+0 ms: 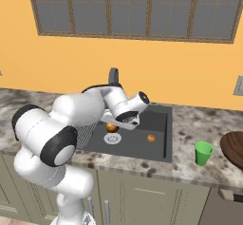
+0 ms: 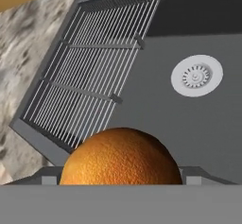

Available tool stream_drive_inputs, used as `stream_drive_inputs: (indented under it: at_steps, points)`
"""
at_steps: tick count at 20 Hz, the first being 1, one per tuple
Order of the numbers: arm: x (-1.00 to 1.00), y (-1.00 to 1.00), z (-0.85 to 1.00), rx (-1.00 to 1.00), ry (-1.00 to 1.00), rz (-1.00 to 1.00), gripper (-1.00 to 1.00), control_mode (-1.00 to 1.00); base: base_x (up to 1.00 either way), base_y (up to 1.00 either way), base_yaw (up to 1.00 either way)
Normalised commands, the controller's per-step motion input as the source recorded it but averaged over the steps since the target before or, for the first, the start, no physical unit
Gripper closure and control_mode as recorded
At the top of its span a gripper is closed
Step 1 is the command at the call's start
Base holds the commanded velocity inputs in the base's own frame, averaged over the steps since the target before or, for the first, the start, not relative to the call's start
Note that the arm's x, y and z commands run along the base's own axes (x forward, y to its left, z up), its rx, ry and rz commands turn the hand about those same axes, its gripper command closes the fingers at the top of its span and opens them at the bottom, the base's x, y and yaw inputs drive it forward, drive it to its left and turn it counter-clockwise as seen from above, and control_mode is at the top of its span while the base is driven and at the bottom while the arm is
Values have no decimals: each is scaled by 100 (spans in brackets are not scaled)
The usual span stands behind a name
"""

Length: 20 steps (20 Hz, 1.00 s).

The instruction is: Remove the orange and tangerine from the sink. Then move the bowl and cup from the counter to the sink for washing.

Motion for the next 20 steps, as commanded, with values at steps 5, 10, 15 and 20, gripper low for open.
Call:
stream_drive_inputs:
  at_steps: [5,10,15,20]
  points:
    - [-40,10,32,-13,-4,-13,100,-100,0,0,0]
    - [-33,26,33,-17,-10,-4,100,-100,0,0,0]
    - [-34,32,27,-18,-12,-3,100,-100,0,0,0]
    - [-20,30,34,-16,-1,0,100,-100,0,0,0]
